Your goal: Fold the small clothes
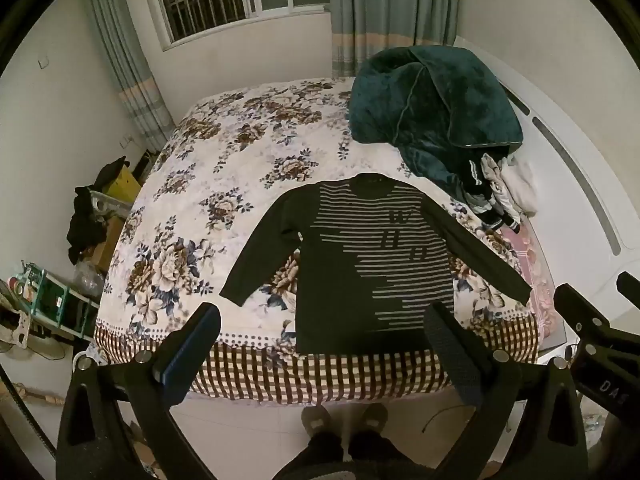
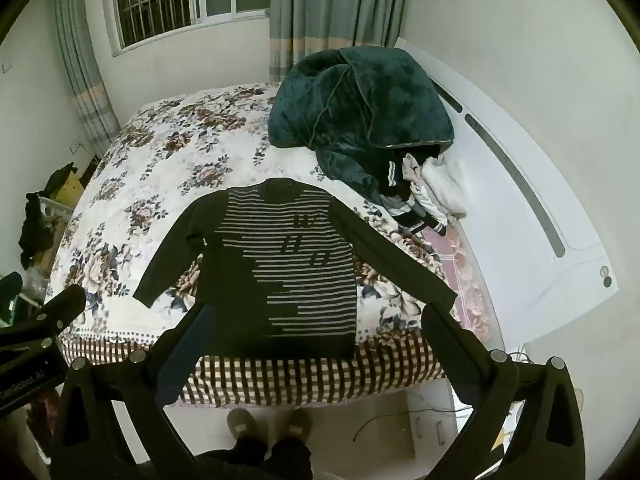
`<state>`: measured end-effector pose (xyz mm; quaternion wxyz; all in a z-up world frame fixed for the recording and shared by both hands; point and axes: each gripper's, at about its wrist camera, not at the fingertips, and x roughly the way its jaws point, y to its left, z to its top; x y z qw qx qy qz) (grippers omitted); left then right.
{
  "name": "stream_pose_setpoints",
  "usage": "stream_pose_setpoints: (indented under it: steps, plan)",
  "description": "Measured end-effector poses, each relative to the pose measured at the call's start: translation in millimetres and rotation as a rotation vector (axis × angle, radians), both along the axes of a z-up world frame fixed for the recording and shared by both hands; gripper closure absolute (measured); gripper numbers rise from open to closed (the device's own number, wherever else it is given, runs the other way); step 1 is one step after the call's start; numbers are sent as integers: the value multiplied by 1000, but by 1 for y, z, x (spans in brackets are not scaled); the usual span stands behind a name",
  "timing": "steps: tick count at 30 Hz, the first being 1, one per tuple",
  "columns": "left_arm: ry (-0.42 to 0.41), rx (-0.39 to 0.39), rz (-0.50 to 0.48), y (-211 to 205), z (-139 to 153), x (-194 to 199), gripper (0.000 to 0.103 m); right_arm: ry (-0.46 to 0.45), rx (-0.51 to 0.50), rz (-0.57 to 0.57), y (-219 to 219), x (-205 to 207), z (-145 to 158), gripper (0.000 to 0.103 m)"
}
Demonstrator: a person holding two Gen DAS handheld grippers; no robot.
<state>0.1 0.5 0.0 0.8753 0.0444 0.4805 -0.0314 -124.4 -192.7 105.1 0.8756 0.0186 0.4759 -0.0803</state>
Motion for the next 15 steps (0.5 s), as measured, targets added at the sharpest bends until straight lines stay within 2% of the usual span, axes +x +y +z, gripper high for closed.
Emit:
stream_pose_setpoints:
  steps: [15]
  plan:
    - [-10,5,-1,0,1,0,0,-3,-13,3,2,1,-2,0]
